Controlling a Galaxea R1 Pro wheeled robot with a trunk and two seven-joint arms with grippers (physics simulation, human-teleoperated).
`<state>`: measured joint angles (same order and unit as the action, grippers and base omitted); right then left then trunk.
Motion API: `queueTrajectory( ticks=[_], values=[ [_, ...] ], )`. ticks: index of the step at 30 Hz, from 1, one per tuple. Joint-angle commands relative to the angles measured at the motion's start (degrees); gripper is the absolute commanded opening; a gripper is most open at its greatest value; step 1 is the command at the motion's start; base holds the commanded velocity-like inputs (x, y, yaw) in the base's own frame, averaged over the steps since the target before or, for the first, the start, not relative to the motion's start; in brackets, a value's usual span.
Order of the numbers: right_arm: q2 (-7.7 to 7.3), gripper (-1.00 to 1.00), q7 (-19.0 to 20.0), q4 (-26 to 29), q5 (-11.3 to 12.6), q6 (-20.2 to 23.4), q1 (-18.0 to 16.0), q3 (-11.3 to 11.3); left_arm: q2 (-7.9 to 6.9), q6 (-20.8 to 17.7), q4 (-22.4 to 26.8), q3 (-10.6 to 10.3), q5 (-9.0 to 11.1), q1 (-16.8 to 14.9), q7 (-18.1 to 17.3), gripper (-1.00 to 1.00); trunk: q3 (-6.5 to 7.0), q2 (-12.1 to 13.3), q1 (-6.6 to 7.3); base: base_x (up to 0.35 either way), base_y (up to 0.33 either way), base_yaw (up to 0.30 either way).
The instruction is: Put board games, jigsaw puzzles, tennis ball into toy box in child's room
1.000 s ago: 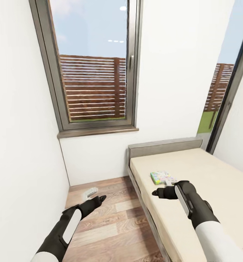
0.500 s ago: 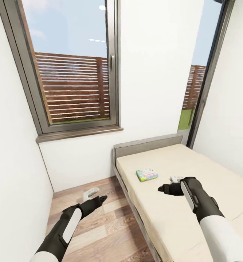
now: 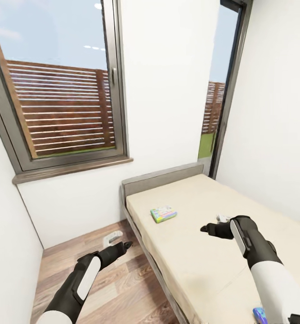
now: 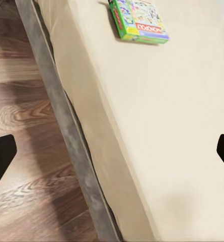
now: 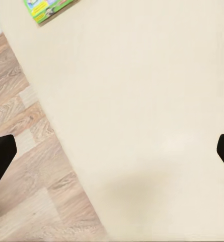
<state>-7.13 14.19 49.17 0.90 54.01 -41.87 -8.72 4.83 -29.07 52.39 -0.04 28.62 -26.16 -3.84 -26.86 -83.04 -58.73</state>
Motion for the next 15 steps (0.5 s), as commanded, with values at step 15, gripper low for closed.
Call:
queueTrajectory(
  ticks=[15],
  values=[
    [-0.19, 1.0, 0.1, -0.2, 0.1, 0.3, -0.4, -0.9, 0.01, -0.3, 0.2, -0.1, 0.2, 0.0, 0.0, 1.0, -0.06, 0.0, 0.0, 0.0, 0.0, -0.284]
  ],
)
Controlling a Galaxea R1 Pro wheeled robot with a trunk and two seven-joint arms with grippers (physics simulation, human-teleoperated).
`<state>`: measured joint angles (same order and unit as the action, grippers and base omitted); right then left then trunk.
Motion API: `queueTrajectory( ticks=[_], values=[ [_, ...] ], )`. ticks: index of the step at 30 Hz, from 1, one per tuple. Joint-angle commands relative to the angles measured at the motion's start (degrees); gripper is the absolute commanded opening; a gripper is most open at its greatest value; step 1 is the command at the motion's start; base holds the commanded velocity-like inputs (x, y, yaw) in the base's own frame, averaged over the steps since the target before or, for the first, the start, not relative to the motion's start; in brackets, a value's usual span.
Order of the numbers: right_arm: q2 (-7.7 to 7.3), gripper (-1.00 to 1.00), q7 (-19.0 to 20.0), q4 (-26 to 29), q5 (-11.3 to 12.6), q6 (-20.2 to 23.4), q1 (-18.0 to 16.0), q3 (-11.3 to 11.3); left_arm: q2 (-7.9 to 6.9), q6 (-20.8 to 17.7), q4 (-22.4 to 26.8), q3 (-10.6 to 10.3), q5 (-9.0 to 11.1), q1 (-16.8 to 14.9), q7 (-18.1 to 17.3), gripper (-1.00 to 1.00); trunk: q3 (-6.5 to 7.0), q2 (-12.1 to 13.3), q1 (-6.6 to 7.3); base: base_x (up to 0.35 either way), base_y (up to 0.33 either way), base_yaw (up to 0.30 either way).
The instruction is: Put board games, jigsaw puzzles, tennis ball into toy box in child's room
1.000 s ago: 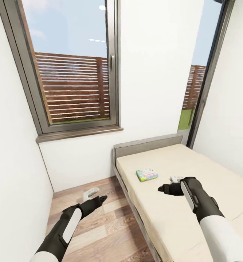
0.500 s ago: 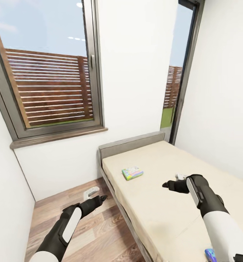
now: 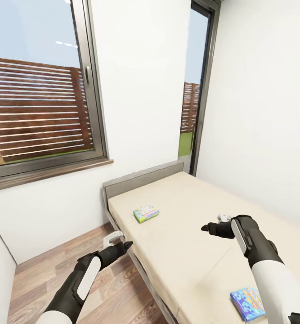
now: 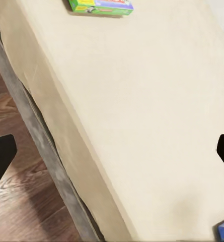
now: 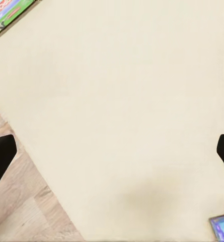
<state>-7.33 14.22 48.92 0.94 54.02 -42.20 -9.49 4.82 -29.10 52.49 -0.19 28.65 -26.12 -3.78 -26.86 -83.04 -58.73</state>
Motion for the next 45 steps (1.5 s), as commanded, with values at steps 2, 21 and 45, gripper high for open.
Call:
queueTrajectory(
  ticks=[2, 21, 45],
  values=[
    [-0.01, 1.0, 0.1, 0.0, 0.1, 0.2, 0.0, -0.1, 0.01, -0.3, 0.1, 0.0, 0.2, 0.0, 0.0, 1.0, -0.06, 0.0, 0.0, 0.0, 0.0, -0.284],
    [0.08, 1.0, 0.1, 0.0, 0.1, 0.3, 0.0, -0.2, 0.01, -0.1, 0.1, 0.0, 0.1, 0.0, 0.1, 1.0, -0.06, 0.0, 0.0, 0.0, 0.0, -0.261],
    [0.27, 1.0, 0.2, 0.1, 0.1, 0.2, 0.5, 0.1, 0.01, 0.2, 0.1, -0.1, 0.1, 0.0, -0.3, 1.0, -0.06, 0.0, 0.0, 0.103, 0.0, -0.038]
  ],
)
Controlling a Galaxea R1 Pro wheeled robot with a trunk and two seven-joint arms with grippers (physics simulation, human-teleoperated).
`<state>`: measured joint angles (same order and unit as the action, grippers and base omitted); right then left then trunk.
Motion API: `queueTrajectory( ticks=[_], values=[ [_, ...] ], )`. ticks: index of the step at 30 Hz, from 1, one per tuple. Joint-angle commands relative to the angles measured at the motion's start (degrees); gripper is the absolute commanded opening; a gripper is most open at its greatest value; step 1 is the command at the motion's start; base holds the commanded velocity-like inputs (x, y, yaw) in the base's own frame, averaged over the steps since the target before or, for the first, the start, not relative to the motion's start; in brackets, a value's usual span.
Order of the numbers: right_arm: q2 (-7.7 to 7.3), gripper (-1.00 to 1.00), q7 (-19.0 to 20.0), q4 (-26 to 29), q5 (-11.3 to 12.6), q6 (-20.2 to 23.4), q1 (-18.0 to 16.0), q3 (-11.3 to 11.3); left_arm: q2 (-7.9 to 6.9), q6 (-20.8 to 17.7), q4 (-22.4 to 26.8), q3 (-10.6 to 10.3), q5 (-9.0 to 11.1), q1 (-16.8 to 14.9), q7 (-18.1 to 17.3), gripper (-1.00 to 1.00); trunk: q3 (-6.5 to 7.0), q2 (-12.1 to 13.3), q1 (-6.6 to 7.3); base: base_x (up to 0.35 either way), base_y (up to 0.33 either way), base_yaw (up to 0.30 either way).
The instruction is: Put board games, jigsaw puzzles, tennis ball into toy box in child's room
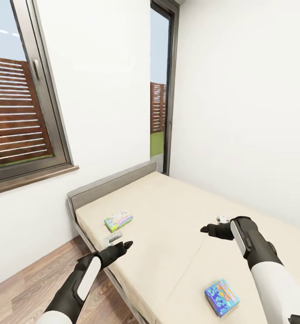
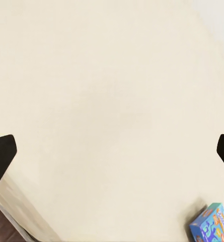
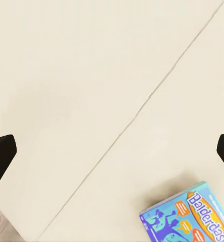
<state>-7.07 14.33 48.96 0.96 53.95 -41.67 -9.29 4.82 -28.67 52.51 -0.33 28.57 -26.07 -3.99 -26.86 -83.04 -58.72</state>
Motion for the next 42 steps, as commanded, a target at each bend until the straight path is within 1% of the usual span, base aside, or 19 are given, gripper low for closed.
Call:
queueTrajectory(
  ticks=[1, 15, 18, 22, 24, 33, 39, 42],
  values=[
    [-0.01, 1.0, 0.1, 0.0, 0.0, 0.2, 0.0, -0.1, 0.01, -0.3, 0.0, 0.1, 0.2, 0.0, 0.0, 1.0, -0.06, 0.0, 0.0, 0.038, 0.0, -0.004],
    [-0.17, 1.0, 0.5, -0.5, -0.1, 0.2, -0.3, -0.3, 0.0, -0.3, 0.0, 0.3, 0.2, 0.0, -0.1, 1.0, -0.06, 0.0, 0.0, 0.015, 0.0, -0.002],
    [-1.15, 1.0, 1.5, -1.4, -0.7, -0.8, -1.2, -1.3, -0.99, -1.2, 1.0, 1.3, 1.1, 0.9, -0.3, 1.0, -0.06, 0.0, 0.0, 0.0, 0.0, 0.0],
    [-2.45, 1.0, 2.8, -2.7, -0.7, -1.5, -2.5, -2.6, -2.21, -2.5, 2.3, 1.3, 2.3, 2.2, -0.3, 1.0, -0.06, 0.0, 0.0, 0.0, 0.0, 0.0],
    [-3.1, 1.0, 3.4, -3.3, -0.7, -1.5, -3.2, -3.2, -2.21, -3.2, 2.9, 1.3, 2.9, 2.9, -0.3, 1.0, -0.06, 0.0, 0.0, 0.0, 0.0, 0.0],
    [-6.01, 1.0, 6.3, -6.2, -0.7, -1.5, -5.9, -6.1, -2.21, -5.8, 3.4, 1.3, 5.9, 2.9, -0.3, 1.0, -0.06, 0.0, 0.0, 0.0, 0.0, 0.0],
    [-7.96, 1.0, 8.2, -8.2, -0.7, -1.5, -5.9, -6.1, -2.21, -5.8, 3.4, 1.3, 7.6, 2.9, -0.3, 1.0, -0.06, 0.0, 0.0, 0.0, 0.0, 0.0],
    [-8.04, 1.0, 9.2, -9.1, -0.7, -1.5, -5.9, -6.1, -2.21, -5.8, 3.4, 1.3, 7.6, 2.9, -0.3, 1.0, -0.06, 0.0, 0.0, 0.0, 0.0, 0.0]
  ],
)
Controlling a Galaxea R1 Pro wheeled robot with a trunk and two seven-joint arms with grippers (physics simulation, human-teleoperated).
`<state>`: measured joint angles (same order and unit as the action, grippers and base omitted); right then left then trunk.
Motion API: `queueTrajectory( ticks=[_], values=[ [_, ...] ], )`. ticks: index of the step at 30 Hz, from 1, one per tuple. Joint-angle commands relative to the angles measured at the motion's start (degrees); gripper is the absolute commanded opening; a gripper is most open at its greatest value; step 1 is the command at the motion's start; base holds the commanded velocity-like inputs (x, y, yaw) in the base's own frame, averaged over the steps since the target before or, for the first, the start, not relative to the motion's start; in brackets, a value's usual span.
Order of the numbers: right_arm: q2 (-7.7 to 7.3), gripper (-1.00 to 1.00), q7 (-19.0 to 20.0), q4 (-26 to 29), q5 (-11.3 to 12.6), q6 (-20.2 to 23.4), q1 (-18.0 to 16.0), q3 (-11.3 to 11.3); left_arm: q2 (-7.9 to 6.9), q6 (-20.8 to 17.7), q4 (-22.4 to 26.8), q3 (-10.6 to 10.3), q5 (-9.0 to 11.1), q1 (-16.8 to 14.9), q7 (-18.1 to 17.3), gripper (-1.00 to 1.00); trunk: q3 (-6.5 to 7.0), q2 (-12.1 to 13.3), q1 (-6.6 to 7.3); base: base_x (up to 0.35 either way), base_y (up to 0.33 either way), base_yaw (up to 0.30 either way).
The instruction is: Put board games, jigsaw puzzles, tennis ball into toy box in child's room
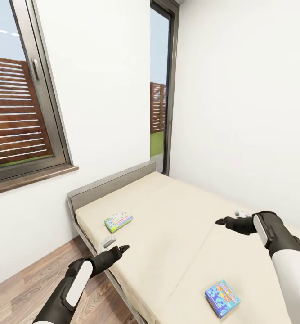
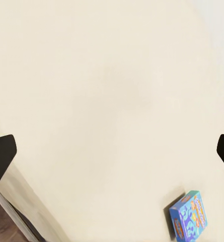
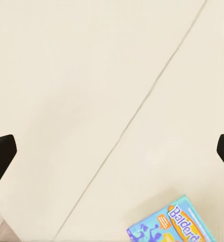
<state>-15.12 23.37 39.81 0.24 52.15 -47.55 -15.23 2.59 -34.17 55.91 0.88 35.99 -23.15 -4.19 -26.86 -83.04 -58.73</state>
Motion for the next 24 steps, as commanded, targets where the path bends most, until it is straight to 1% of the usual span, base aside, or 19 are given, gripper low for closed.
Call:
queueTrajectory(
  ticks=[1, 20, 24],
  values=[
    [0.01, 1.0, 0.5, -0.3, 0.0, 0.3, 0.0, -0.1, 0.02, -0.3, 0.0, 0.1, 0.1, 0.0, -0.1, 1.0, -0.06, 0.0, 0.0, 0.0, 0.0, 0.0],
    [0.01, 1.0, 0.8, -6.4, 0.0, 0.3, 0.0, -0.1, 0.02, -0.3, 0.0, 0.1, 0.1, 0.0, -0.1, 1.0, -0.06, 0.0, 0.0, 0.0, 0.0, 0.0],
    [1.32, 1.0, -0.5, -5.1, 0.2, 1.4, 1.3, 1.2, 1.18, 1.0, -1.3, -0.6, -1.1, -0.9, -0.3, 1.0, -0.06, 0.0, 0.0, 0.0, 0.0, 0.0]
  ],
)
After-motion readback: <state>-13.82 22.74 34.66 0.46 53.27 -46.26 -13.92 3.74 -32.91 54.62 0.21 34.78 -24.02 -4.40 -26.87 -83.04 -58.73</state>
